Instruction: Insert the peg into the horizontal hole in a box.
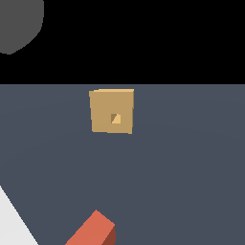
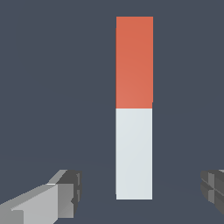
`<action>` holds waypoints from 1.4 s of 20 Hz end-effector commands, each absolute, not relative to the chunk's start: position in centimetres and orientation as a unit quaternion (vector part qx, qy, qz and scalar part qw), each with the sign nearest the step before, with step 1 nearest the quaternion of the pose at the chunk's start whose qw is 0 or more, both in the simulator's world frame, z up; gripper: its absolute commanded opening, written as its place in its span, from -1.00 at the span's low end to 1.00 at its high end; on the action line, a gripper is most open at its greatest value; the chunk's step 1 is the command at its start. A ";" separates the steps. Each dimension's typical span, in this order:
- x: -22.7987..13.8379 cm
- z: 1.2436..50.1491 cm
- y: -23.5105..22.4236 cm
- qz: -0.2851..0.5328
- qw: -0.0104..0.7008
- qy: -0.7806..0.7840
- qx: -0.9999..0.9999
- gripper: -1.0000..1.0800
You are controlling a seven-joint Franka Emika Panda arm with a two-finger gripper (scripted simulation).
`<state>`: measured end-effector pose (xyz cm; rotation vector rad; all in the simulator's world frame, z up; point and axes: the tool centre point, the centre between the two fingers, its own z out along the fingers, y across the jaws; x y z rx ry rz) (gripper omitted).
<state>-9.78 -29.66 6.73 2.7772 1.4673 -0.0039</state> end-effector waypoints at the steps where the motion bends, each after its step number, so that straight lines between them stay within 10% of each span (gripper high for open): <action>1: -9.7 6.6 -29.6 -0.001 0.000 0.468 0.884 0.92; 17: -9.8 1.6 -29.7 0.000 0.000 0.466 0.885 0.92; 18: -9.8 1.6 -29.7 0.000 0.000 0.466 0.885 -1.00; 28: -9.8 1.6 -29.7 0.000 0.000 0.466 0.885 -1.00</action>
